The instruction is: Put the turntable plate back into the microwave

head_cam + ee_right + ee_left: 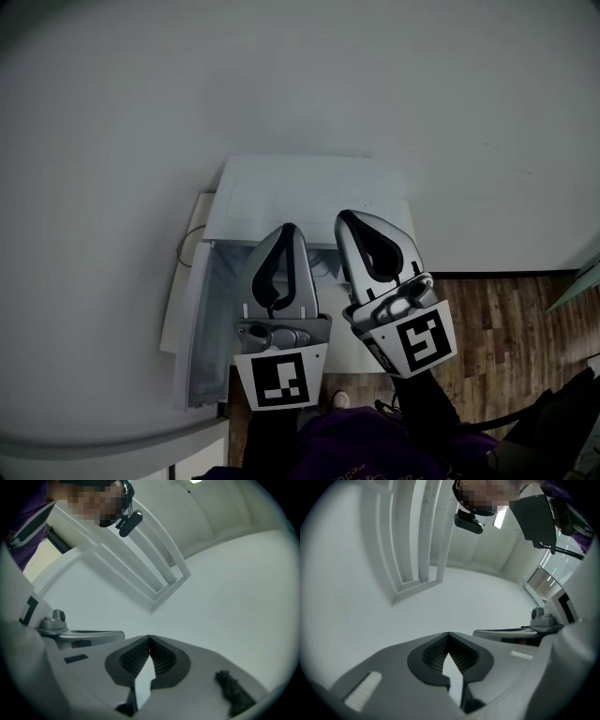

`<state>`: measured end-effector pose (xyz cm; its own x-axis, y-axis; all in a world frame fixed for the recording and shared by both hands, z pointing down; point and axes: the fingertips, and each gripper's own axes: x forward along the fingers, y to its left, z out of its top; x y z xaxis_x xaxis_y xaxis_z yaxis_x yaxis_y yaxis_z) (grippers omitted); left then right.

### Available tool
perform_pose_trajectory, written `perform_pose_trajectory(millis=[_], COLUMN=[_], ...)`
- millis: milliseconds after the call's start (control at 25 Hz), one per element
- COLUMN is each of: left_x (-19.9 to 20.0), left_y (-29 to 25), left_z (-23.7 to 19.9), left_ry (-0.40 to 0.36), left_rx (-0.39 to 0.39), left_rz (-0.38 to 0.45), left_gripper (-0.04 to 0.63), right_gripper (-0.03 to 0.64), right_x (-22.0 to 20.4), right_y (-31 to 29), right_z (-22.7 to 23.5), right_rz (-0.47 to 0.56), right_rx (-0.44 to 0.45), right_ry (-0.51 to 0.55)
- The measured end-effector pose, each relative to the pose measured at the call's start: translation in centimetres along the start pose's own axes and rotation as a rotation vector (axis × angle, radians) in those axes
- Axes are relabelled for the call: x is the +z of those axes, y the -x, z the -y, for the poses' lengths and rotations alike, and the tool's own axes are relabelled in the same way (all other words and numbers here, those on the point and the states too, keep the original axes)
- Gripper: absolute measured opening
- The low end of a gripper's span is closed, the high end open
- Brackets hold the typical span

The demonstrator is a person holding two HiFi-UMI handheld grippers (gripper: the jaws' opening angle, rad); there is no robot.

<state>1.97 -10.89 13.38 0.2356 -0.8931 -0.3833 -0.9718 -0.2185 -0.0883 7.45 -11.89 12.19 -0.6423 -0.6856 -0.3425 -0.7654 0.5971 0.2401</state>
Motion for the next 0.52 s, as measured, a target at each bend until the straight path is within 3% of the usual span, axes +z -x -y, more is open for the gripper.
perform_pose_trajectory(millis=[520], left_x=[-0.08], left_y=[-0.37], left_z=[0.11], left_ry=[0.017], left_rx=[-0.001], left_rz=[-0.002], left_gripper=[0.006], right_gripper=[0.011], right_x=[0.09], right_y=[-0.11], right_z=[0.03], right_rz=[0.009], right_rx=[-0.003], right_ry=[0.004])
